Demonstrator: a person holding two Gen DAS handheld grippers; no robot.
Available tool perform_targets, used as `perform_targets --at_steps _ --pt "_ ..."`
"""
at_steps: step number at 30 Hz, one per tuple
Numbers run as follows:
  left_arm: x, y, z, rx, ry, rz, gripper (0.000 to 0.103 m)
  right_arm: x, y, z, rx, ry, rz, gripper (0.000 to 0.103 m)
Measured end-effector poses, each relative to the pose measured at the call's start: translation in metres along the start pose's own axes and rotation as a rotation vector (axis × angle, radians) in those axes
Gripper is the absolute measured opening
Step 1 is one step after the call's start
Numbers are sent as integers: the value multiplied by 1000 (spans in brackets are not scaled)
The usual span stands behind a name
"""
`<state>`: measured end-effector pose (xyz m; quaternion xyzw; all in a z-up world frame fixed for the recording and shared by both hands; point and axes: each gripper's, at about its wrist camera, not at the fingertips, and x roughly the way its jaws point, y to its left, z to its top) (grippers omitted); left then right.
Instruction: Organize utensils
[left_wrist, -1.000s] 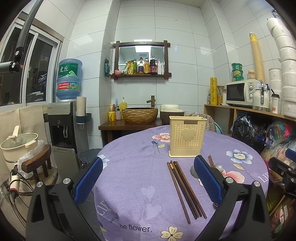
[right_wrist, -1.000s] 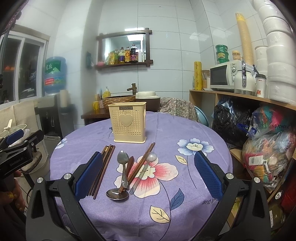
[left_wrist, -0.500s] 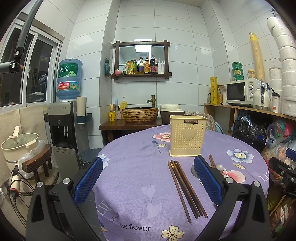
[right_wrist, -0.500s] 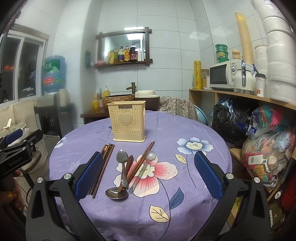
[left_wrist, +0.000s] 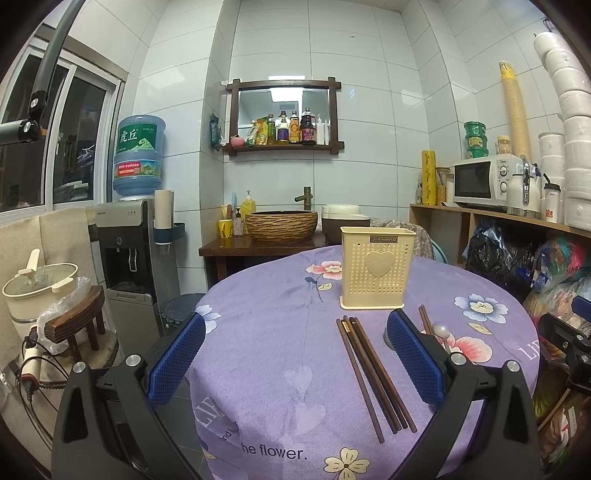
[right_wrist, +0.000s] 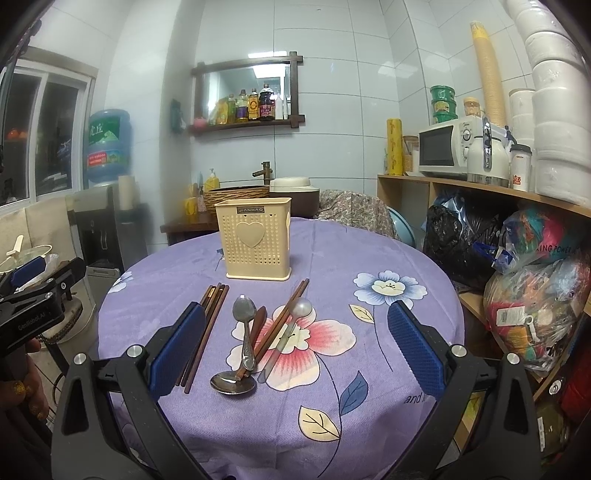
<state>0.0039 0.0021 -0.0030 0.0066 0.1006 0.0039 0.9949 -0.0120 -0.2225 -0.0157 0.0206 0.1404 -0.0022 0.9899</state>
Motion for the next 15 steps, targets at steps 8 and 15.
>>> perform_targets --at_steps 8,15 --pt "0 0 -1 4 4 6 98 0 0 0 3 6 1 98" --pt "1 0 -2 8 12 6 98 1 1 1 1 15 -4 98"
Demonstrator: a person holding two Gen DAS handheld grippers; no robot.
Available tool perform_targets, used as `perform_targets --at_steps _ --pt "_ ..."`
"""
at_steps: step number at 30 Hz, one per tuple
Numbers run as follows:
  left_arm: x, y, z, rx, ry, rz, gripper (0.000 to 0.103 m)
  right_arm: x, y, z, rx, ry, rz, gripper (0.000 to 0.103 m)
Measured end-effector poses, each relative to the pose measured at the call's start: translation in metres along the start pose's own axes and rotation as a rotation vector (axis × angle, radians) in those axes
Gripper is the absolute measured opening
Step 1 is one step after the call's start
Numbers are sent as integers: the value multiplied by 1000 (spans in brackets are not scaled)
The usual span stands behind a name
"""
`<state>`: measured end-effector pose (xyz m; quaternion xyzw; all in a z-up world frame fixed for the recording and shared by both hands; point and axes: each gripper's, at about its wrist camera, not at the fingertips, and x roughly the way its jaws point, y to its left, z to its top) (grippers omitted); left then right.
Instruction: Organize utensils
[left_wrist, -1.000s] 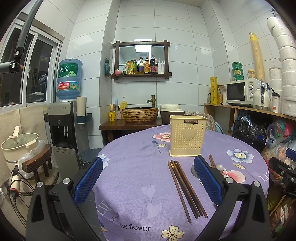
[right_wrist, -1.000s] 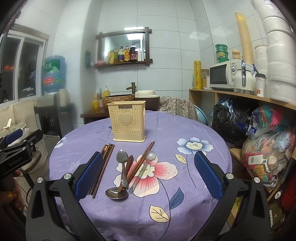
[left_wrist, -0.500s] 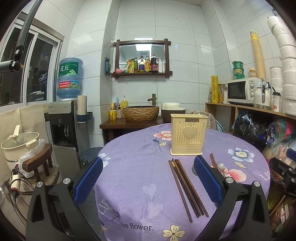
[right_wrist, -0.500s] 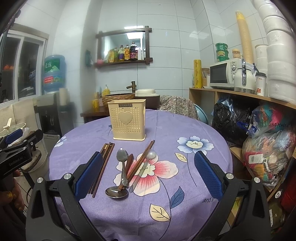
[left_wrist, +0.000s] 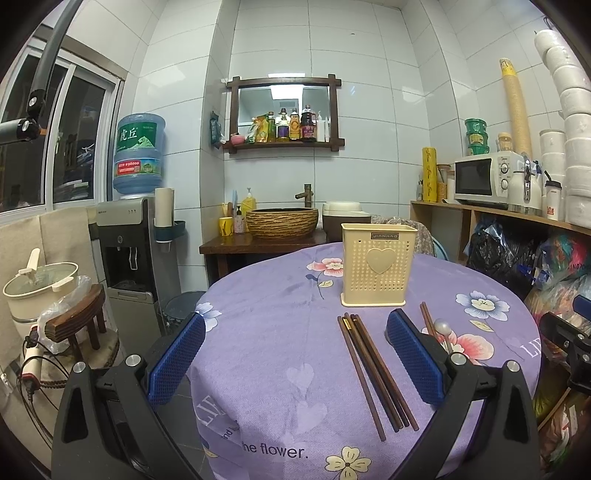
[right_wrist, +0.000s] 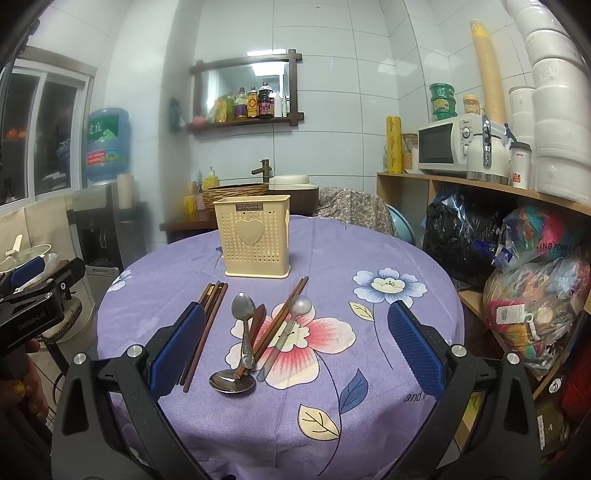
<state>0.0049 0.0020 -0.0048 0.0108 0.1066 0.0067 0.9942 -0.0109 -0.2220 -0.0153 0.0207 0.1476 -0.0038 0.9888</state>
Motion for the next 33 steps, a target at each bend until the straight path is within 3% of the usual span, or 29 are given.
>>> perform_targets --at_steps 9,23,33 --pt "12 -5 -4 8 54 -20 98 23 -1 2 -33 77 -5 98" --pt "95 -2 -17 -4 386 -163 98 110 -16 -5 -72 333 1 98" --pt "156 -24 -12 137 554 -148 95 173 -20 -6 -67 498 -24 98"
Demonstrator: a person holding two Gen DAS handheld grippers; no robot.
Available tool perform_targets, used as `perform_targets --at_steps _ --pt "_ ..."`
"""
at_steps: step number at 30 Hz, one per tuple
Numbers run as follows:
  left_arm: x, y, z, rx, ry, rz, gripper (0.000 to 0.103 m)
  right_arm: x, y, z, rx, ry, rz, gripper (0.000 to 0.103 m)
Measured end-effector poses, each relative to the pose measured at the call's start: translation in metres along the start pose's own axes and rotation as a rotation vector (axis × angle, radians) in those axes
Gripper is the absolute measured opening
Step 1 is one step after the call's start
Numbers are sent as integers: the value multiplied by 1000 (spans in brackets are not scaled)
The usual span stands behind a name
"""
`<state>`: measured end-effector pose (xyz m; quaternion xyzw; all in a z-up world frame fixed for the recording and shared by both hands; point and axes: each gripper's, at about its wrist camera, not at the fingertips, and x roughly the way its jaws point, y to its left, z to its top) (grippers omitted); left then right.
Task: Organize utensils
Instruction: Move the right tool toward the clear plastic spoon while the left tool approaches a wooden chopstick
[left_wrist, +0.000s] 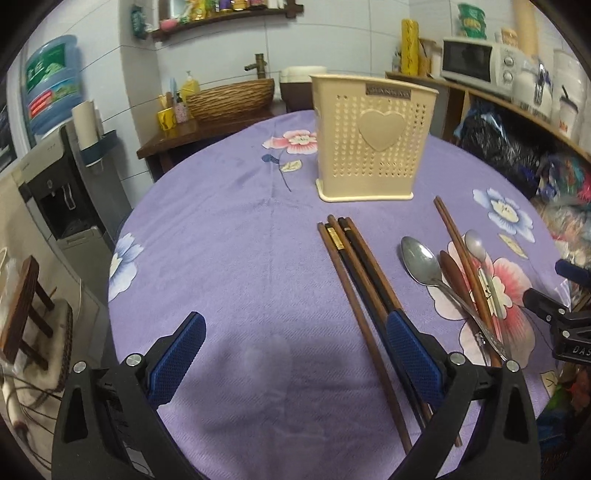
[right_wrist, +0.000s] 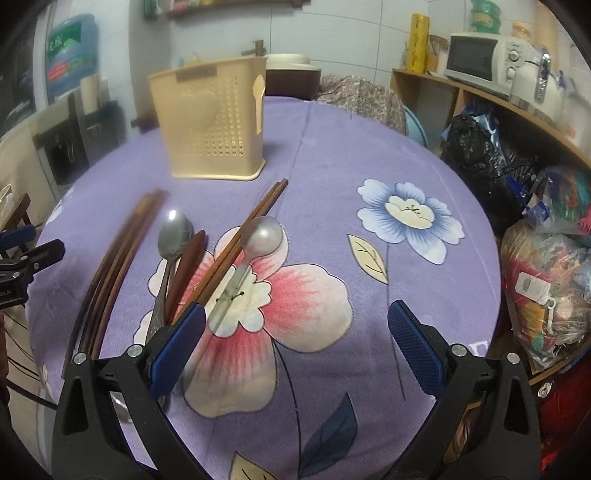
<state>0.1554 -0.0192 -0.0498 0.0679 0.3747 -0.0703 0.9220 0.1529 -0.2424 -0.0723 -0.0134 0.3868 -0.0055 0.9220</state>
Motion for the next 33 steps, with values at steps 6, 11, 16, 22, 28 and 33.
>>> perform_targets --at_steps 6,11,16,22,28,33 --pt "8 -12 -2 43 28 24 93 21 14 7 -9 57 -45 98" --pt "13 -9 -4 39 47 36 93 33 24 6 -36 103 -97 98" --pt "16 -5 -7 12 65 31 93 36 26 5 -39 122 -97 98" --pt "16 -9 -12 12 82 16 93 34 1 3 -31 133 -149 98" --pt "19 -15 -17 29 101 26 93 31 -7 -1 -24 121 -155 98" --pt "17 -13 -20 28 105 35 90 31 -4 0 -37 110 -154 98"
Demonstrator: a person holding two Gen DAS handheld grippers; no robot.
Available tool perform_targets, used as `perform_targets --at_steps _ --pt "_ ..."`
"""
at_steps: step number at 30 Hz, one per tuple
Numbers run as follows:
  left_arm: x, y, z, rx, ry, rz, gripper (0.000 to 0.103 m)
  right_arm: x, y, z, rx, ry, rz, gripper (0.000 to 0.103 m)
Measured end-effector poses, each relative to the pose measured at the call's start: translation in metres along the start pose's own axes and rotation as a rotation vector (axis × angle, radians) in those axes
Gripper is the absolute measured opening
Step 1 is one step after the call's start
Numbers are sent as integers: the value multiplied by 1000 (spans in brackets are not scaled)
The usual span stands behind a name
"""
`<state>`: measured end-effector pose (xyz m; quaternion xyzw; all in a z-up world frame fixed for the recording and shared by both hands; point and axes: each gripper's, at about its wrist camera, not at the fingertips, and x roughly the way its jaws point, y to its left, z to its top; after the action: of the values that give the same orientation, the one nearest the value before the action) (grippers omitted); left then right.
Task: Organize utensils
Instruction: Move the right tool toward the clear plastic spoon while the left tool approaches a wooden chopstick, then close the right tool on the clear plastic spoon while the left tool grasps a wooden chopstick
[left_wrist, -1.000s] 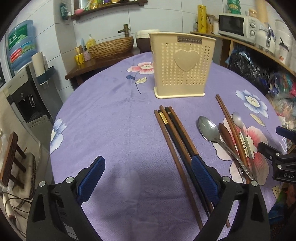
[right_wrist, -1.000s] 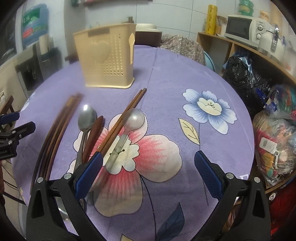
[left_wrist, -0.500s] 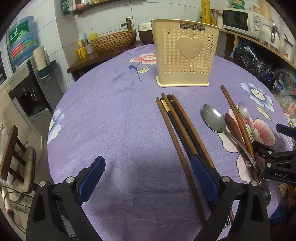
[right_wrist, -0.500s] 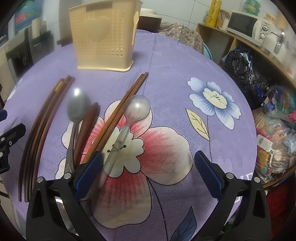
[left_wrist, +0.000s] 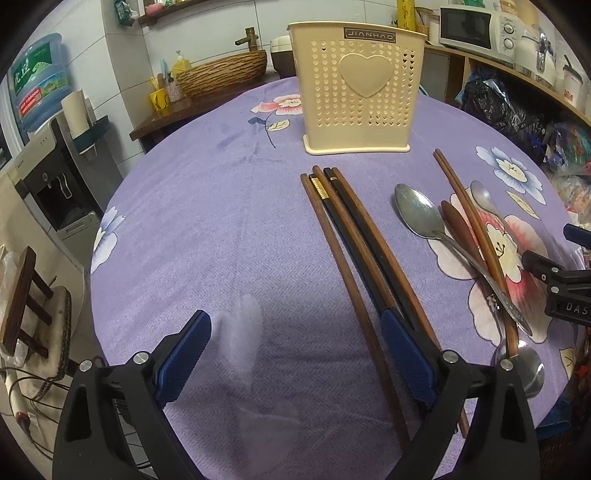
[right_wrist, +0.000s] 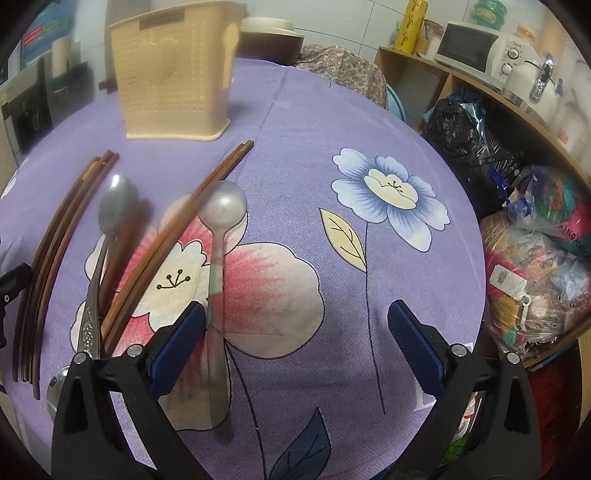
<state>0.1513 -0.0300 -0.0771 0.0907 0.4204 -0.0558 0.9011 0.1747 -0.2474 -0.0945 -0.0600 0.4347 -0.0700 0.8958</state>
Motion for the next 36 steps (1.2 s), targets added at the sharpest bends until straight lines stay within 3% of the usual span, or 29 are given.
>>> perform_targets --at_steps 11,16,23,31,34,36 --pt "28 13 21 4 38 -41 81 1 -1 1 -33 -17 27 98" --pt "46 26 41 -11 58 -88 75 8 -1 11 -57 -13 96 98" --pt "58 19 65 -4 75 -107 55 23 8 36 -104 -1 154 96" --pt "64 16 76 -33 80 -135 39 39 17 59 -102 28 228 71" --pt "68 18 81 -50 84 -139 29 44 15 64 -77 45 285 58" --pt "72 18 86 -52 89 -133 21 44 15 66 -78 45 281 54"
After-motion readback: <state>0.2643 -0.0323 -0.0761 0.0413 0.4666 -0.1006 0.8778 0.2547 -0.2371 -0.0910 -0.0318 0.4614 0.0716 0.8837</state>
